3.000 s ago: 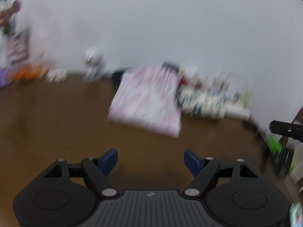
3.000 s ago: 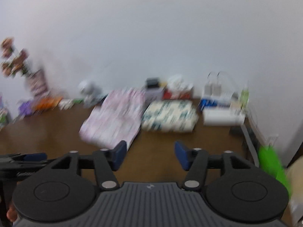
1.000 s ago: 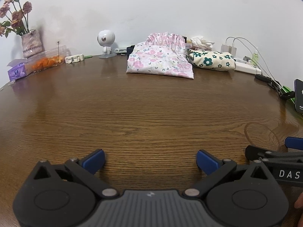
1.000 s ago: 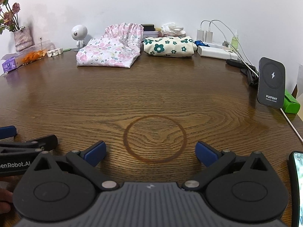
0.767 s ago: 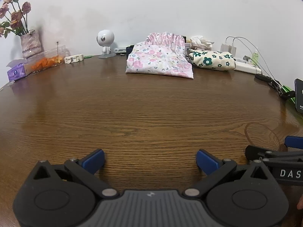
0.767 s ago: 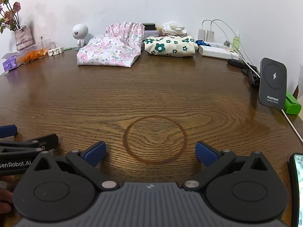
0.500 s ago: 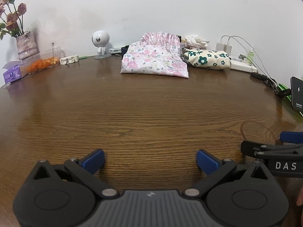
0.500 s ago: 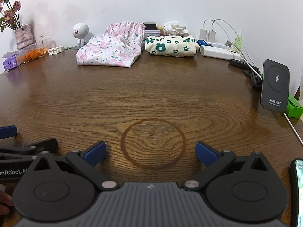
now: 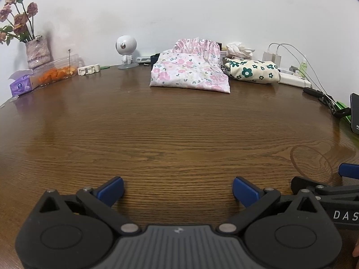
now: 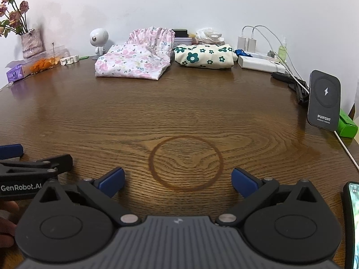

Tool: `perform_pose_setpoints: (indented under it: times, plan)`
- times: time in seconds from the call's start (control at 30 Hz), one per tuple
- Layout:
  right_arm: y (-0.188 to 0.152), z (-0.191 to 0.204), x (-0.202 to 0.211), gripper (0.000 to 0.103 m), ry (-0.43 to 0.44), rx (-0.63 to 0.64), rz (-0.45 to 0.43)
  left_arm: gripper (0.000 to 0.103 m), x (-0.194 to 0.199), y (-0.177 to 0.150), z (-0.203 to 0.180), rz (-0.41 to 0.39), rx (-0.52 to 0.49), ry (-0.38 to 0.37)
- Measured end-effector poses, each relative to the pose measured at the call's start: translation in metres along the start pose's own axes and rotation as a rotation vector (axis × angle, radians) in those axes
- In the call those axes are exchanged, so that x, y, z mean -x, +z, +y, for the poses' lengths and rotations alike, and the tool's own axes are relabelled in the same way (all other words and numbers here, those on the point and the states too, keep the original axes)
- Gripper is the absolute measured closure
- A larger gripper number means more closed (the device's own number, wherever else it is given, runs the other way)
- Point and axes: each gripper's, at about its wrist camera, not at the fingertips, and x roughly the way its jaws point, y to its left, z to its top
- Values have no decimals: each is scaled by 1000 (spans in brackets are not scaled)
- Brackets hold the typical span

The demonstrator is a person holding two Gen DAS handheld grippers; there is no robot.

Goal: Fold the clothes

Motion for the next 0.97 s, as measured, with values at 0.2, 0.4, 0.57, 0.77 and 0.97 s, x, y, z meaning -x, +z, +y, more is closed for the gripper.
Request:
perform_pose_setpoints:
  times: [0.2,0.4,0.57,0.77,0.97]
  plan:
    - [0,0,-1,1,-8,-7,0,0,0,0,0,0,1,0]
    - [-1,0,-1,1,-24,-19,2,0,0,0,0,0,3,-2]
    - [1,-2,-3,1,-27,-22,5,0,0,0,0,0,3,-2]
    - [-1,-2,-2,1,-17,-14,2,0,0,0,0,0,3,-2]
    - [-1,-1,-2,1,-14,-14,1,0,0,0,-1,1,4,-1]
